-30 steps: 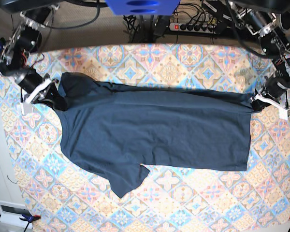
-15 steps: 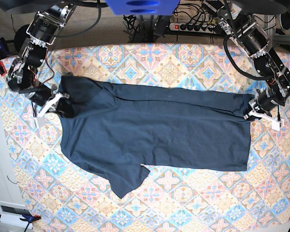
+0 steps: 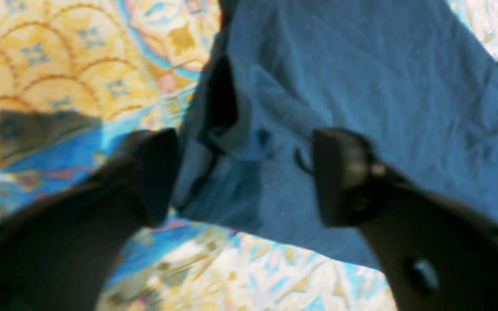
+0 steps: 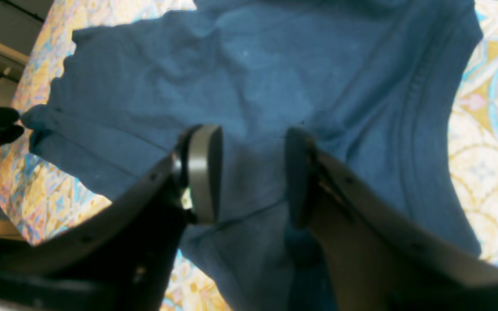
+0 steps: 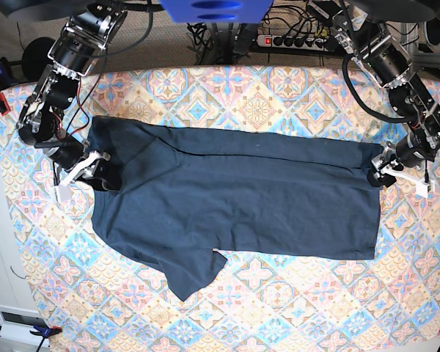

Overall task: Layout the t-shirt on the table in an organized manner, then fold the t-shirt properly
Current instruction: 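Regrasp the shirt edge with both grippers and pull it outward, then pull the shirt edge with both grippers apart to smooth it flat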

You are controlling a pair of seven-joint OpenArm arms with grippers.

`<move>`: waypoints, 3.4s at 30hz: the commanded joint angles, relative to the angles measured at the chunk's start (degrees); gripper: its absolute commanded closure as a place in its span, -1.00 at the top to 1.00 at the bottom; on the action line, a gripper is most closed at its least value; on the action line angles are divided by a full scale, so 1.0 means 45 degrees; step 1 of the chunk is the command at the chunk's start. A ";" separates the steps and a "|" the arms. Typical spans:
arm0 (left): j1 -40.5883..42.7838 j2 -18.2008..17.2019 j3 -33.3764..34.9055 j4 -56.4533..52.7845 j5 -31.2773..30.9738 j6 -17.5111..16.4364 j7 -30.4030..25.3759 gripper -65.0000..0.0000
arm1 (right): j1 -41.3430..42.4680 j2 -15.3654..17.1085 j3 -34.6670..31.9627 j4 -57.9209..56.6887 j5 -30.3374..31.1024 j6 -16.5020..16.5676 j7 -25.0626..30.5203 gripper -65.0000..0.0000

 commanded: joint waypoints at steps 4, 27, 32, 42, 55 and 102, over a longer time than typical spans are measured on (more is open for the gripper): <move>0.0121 -0.0433 -0.0068 0.0294 -0.0230 -0.0046 -0.0146 0.61 | 0.0112 0.0419 0.0330 0.0245 0.0315 0.0042 0.0224 -0.27; 0.1840 0.0310 0.0029 0.0177 -0.1500 -0.0046 -0.0947 0.62 | -0.3717 0.1063 0.0447 0.1613 0.0315 0.0042 0.0204 -0.26; 0.0922 0.1228 0.0029 -0.0527 -0.0230 -0.0046 -0.0928 0.61 | -0.4264 0.1044 0.0447 0.2082 0.0315 0.0042 0.0165 -0.26; 0.0551 0.1208 0.0029 -0.1503 -0.0445 -0.0085 -0.0830 -1.00 | -0.5455 0.1044 0.0427 0.2394 0.0334 0.0042 0.0165 -0.26; 0.1469 0.1208 0.0010 -0.0409 -0.0738 -0.0065 -0.0811 -1.00 | -0.4322 0.1005 0.0447 0.0949 0.0334 0.0042 0.0224 0.20; 0.2759 0.0056 -0.0049 -0.0390 -0.1578 -0.0104 -0.0459 -1.00 | -0.3443 0.1005 0.1599 -0.0771 0.0315 0.0042 0.0185 -0.01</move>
